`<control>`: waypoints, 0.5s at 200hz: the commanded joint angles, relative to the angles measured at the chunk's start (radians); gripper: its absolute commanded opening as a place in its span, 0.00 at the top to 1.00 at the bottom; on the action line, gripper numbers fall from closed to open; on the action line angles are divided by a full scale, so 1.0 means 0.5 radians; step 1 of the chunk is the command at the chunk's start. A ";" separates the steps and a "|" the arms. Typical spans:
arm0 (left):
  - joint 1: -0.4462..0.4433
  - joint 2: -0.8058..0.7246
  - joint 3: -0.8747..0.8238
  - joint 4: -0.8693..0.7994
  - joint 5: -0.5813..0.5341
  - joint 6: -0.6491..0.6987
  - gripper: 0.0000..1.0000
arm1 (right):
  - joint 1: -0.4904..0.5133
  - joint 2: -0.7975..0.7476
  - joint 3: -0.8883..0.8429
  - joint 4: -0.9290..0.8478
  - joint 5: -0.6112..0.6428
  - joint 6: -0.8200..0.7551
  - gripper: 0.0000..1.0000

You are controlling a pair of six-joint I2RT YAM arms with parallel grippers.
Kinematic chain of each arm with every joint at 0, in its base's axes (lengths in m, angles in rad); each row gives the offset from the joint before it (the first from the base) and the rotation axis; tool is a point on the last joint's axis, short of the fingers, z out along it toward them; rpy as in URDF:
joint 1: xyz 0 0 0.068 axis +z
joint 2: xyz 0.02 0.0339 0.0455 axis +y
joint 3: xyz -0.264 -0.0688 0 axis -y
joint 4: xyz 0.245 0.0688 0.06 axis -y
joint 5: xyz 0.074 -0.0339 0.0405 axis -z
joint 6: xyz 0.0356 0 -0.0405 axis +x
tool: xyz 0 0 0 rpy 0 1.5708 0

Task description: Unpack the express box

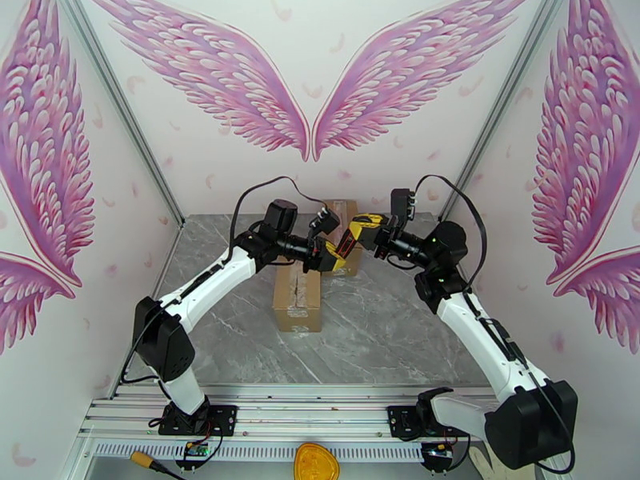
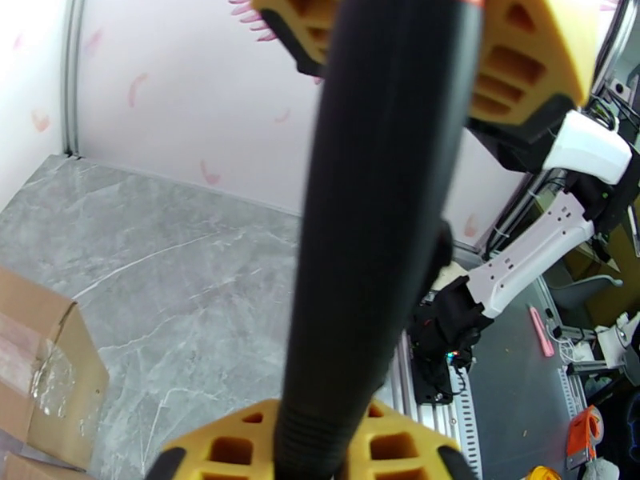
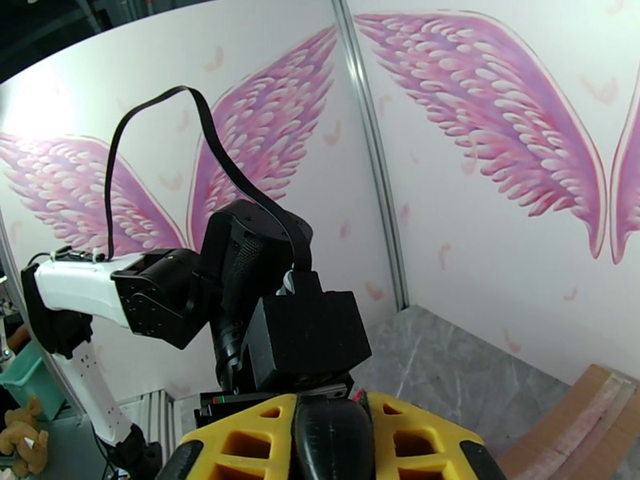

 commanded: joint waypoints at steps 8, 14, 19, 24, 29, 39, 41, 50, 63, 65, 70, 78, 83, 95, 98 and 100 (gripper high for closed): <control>-0.002 0.021 0.133 0.013 -0.025 -0.058 0.92 | 0.001 -0.006 0.048 -0.017 -0.013 -0.064 1.00; -0.002 0.023 0.139 0.014 -0.017 -0.059 0.94 | -0.001 -0.008 0.048 -0.027 -0.018 -0.075 1.00; -0.004 0.027 0.146 0.014 -0.008 -0.062 0.96 | -0.001 -0.008 0.048 -0.039 -0.024 -0.089 1.00; -0.005 0.030 0.154 0.014 -0.002 -0.062 0.97 | -0.001 -0.011 0.046 -0.049 -0.028 -0.106 0.96; -0.006 0.035 0.163 0.011 0.005 -0.065 0.99 | -0.001 -0.018 0.043 -0.063 -0.033 -0.121 0.88; -0.007 0.042 0.181 0.003 0.018 -0.065 1.00 | -0.001 -0.022 0.034 -0.087 -0.049 -0.158 0.75; -0.006 0.041 0.183 0.002 0.021 -0.065 1.00 | -0.003 -0.025 0.031 -0.093 -0.053 -0.163 0.73; -0.005 0.048 0.200 -0.010 0.032 -0.065 1.00 | -0.002 -0.029 0.024 -0.126 -0.077 -0.191 0.62; -0.006 0.056 0.219 -0.029 0.043 -0.062 1.00 | -0.005 -0.024 0.028 -0.199 -0.135 -0.215 0.49; -0.006 0.056 0.220 -0.032 0.042 -0.060 1.00 | -0.005 -0.021 0.032 -0.211 -0.150 -0.217 0.48; -0.006 0.060 0.226 -0.038 0.042 -0.057 1.00 | -0.004 -0.008 0.044 -0.243 -0.198 -0.215 0.45; -0.009 0.064 0.240 -0.058 0.032 -0.047 1.00 | -0.005 0.012 0.071 -0.290 -0.253 -0.193 0.43; -0.013 0.069 0.251 -0.080 0.021 -0.029 1.00 | -0.004 0.027 0.088 -0.317 -0.281 -0.188 0.43; -0.024 0.090 0.304 -0.172 0.007 0.026 1.00 | -0.004 0.041 0.092 -0.340 -0.307 -0.189 0.42; -0.026 0.099 0.320 -0.198 0.006 0.039 1.00 | -0.004 0.039 0.086 -0.339 -0.307 -0.190 0.43; -0.029 0.104 0.333 -0.214 0.006 0.050 1.00 | -0.004 0.040 0.083 -0.332 -0.305 -0.192 0.43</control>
